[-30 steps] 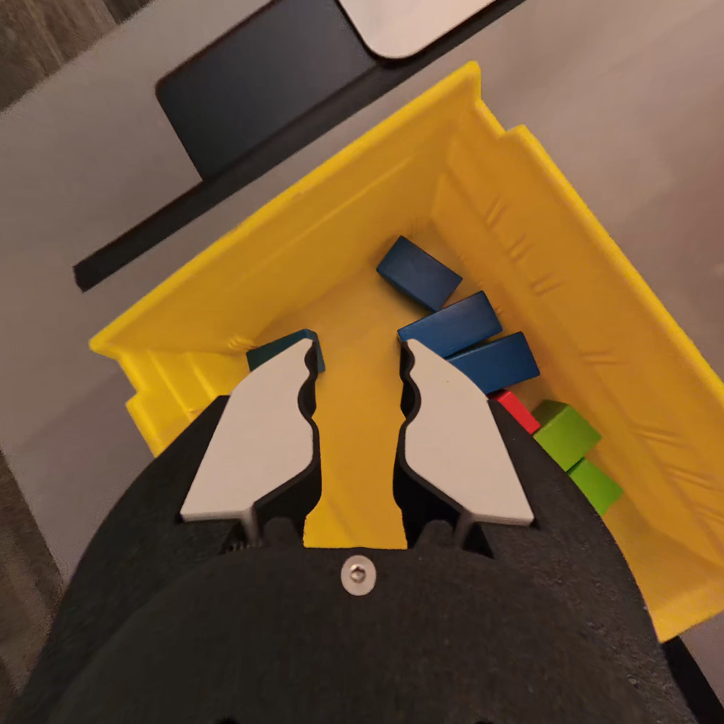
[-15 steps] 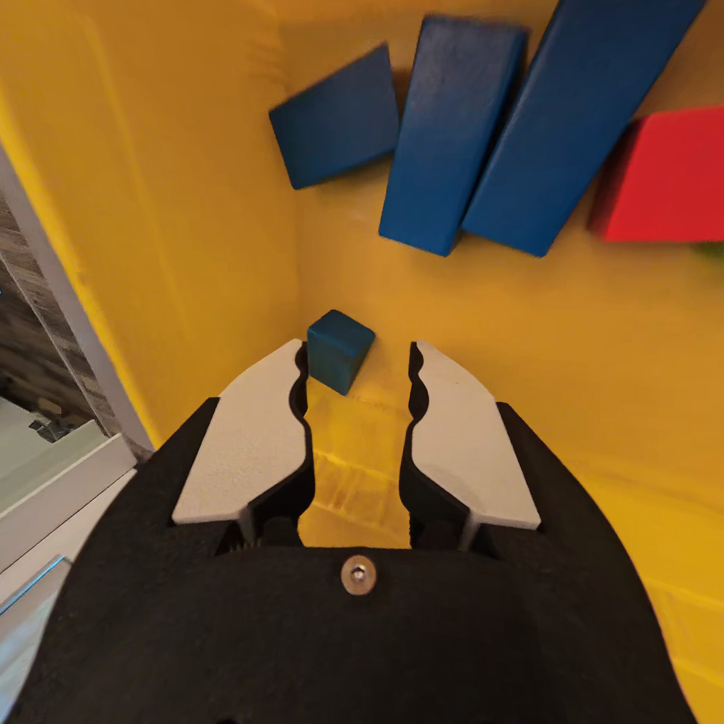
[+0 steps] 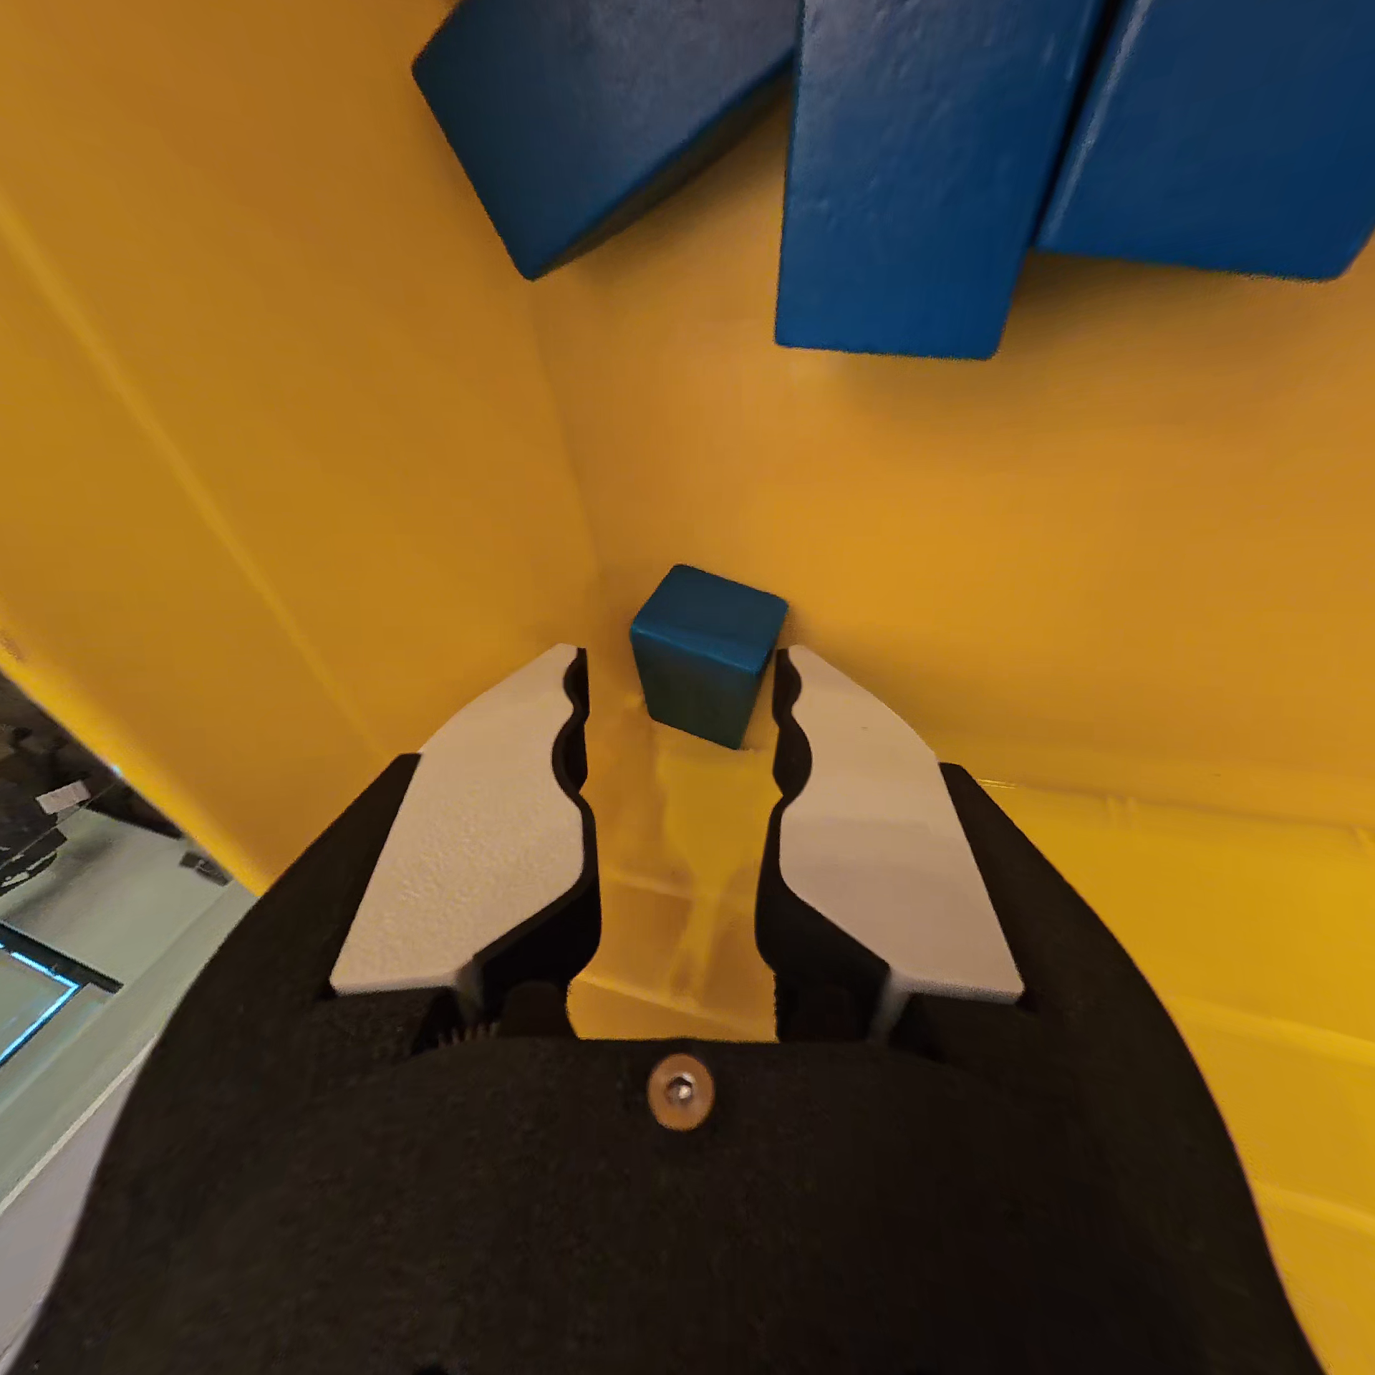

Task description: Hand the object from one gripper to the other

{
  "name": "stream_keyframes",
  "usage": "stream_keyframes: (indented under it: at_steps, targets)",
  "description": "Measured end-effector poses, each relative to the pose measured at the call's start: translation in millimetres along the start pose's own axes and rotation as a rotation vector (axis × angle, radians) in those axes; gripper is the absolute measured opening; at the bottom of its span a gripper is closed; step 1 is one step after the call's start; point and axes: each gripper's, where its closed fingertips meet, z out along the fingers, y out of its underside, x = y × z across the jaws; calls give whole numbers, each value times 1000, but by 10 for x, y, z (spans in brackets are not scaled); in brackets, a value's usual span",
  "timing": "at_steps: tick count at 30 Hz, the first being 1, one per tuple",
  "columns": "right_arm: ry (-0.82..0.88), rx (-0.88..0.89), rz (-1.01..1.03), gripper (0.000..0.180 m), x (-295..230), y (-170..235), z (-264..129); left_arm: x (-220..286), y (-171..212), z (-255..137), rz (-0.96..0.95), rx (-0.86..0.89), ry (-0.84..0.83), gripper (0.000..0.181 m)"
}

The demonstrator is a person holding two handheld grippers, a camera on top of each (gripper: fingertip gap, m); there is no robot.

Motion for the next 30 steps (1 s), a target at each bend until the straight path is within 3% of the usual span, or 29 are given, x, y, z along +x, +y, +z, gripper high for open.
stream_keyframes:
  at_steps: [8,21,25,30]
  targets:
    - [-10,-2,6,39,16,15,10,8,5,68,92,-50,41,39]
    - [-8,-5,-8,38,28,33,-11,22,-32,-55,17,-17,4,37]
    - [18,54,-19,38,42,-43,-156,-61,-237,-432,-95,142,-92,37]
    - [76,263,-123,38,-112,-395,-536,-217,-687,-1254,-380,611,-175,37]
